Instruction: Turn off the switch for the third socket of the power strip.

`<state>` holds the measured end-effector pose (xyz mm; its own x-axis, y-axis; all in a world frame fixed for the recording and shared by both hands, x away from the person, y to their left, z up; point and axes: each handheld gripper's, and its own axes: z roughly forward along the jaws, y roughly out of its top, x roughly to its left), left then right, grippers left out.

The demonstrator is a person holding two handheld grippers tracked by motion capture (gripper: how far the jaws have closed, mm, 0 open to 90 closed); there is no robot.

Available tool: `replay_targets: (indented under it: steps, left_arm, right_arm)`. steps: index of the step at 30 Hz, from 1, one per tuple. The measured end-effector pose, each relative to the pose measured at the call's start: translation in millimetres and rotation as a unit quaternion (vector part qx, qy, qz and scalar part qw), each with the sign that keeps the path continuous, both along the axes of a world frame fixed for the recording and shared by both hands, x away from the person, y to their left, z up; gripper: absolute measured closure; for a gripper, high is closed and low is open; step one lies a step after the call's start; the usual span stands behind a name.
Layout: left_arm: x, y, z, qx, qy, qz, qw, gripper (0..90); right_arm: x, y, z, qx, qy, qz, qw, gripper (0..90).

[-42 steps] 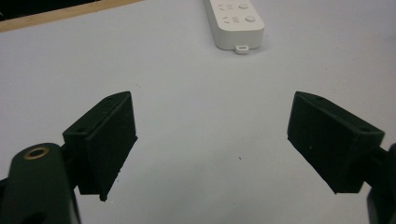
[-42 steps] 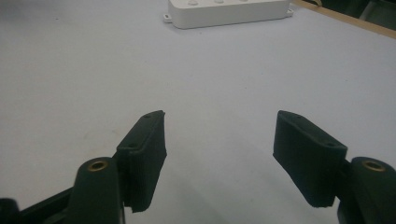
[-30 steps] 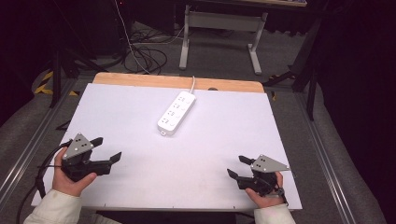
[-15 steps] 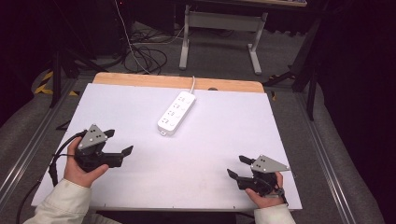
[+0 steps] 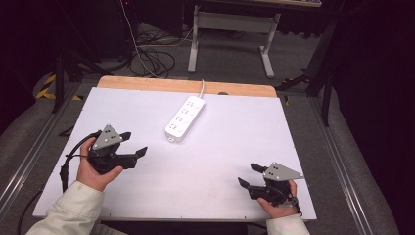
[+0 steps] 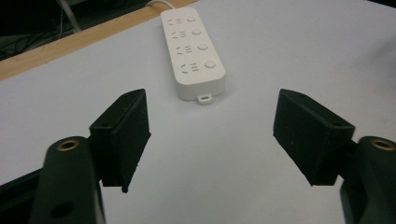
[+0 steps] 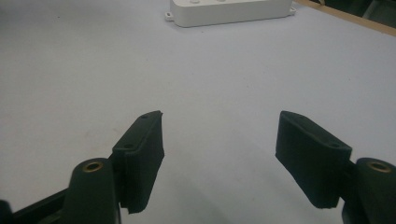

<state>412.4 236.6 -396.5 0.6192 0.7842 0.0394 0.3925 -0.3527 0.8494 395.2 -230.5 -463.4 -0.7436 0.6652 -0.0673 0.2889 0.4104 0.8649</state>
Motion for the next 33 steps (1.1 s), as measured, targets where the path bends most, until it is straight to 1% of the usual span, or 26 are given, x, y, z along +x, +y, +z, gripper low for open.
replay_targets:
  steps: [1,2,3,4,5,6,7,8,9,10,11,12,13,14,15,16,17,18,21,22,25,29,32,33]
  left_arm:
    - [0.9,-0.7,0.7,-0.002,-0.001,-0.001,1.0000,30.3]
    - [1.8,-1.5,1.4,-0.001,0.003,-0.004,1.0000,32.7]
    - [2.1,-2.7,2.0,0.000,0.004,-0.007,1.0000,37.1]
    - [2.8,-3.3,3.0,0.005,0.000,-0.008,1.0000,37.1]
    - [2.8,-4.5,3.8,0.003,0.001,-0.009,1.0000,43.2]
    - [3.6,-5.1,4.9,0.004,0.000,-0.011,0.9999,43.2]
    - [4.9,-5.9,6.0,0.003,0.003,-0.014,0.9999,48.9]
    - [6.7,-7.1,6.8,0.002,0.008,-0.016,0.9998,48.9]
    - [8.6,-8.4,7.5,0.000,0.014,-0.018,0.9997,54.8]
    - [10.6,-9.7,8.4,-0.002,0.016,-0.020,0.9997,54.8]
    - [12.1,-11.2,9.6,-0.003,0.019,-0.019,0.9996,65.4]
    - [13.7,-13.0,10.9,-0.004,0.022,-0.017,0.9996,65.4]
    - [15.9,-13.7,12.7,-0.001,0.021,-0.015,0.9997,73.5]
    - [17.9,-14.7,14.4,-0.004,0.024,-0.018,0.9995,73.5]
    - [20.0,-15.5,16.2,-0.007,0.028,-0.020,0.9994,76.7]
    - [22.3,-16.4,17.9,-0.009,0.030,-0.022,0.9993,82.0]
    - [26.3,-18.4,20.8,-0.017,0.042,-0.025,0.9987,85.8]
    - [26.3,-18.4,20.8,-0.017,0.042,-0.025,0.9987,89.3]
    - [32.4,-21.3,24.2,-0.024,0.051,-0.029,0.9979,89.6]
    - [34.4,-22.2,25.4,-0.021,0.052,-0.031,0.9980,89.6]
    - [39.8,-26.5,28.1,-0.023,0.057,-0.033,0.9976,89.6]
    - [48.0,-32.6,31.4,-0.017,0.058,-0.036,0.9975,89.7]
    - [53.8,-37.2,33.1,-0.017,0.060,-0.038,0.9973,89.6]
    - [56.0,-38.5,33.3,-0.016,0.058,-0.038,0.9975,89.6]
  right_arm:
    - [0.1,-0.2,0.0,0.001,0.000,0.000,1.0000,32.7]
    - [0.1,-0.3,0.1,0.001,0.001,0.000,1.0000,32.7]
    - [0.0,-0.3,0.1,0.001,0.000,0.000,1.0000,32.7]
    - [0.0,-0.3,0.1,0.001,0.000,0.000,1.0000,32.7]
    - [0.0,-0.4,0.1,0.002,0.000,0.000,1.0000,32.7]
    - [0.0,-0.4,0.1,0.002,0.000,0.000,1.0000,32.7]
    - [0.1,-0.4,0.0,0.004,0.000,0.001,1.0000,32.7]
    - [0.1,-0.4,0.0,0.004,0.000,0.001,1.0000,32.7]
    - [0.1,-0.4,0.0,0.005,0.001,0.001,1.0000,32.7]
    - [0.1,-0.4,0.0,0.005,0.001,0.001,1.0000,32.7]
    - [0.0,-0.4,0.1,0.005,0.000,0.000,1.0000,32.7]
    - [0.0,-0.4,0.1,0.005,0.000,0.000,1.0000,32.7]
    - [0.0,-0.7,0.3,0.004,0.001,0.000,1.0000,32.7]
    - [0.0,-0.7,0.3,0.004,0.001,0.000,1.0000,32.7]
    - [0.0,-0.7,0.3,0.004,0.001,0.001,1.0000,32.7]
    - [0.0,-0.9,0.2,0.005,0.001,0.001,1.0000,32.7]
    - [0.1,-0.9,0.1,0.006,0.000,0.002,1.0000,32.7]
    - [0.1,-0.9,0.1,0.006,0.000,0.002,1.0000,32.7]
    - [0.2,-1.3,0.0,0.006,0.001,0.003,1.0000,32.8]
    - [0.2,-1.3,0.0,0.006,0.001,0.003,1.0000,32.8]
    - [0.1,-1.3,0.0,0.007,0.001,0.004,1.0000,32.7]
    - [0.4,-1.5,-0.2,0.008,0.002,0.005,1.0000,32.8]
    - [0.7,-1.5,-0.4,0.008,0.002,0.006,1.0000,32.8]
    - [0.7,-1.5,-0.4,0.008,0.002,0.006,0.9999,32.8]
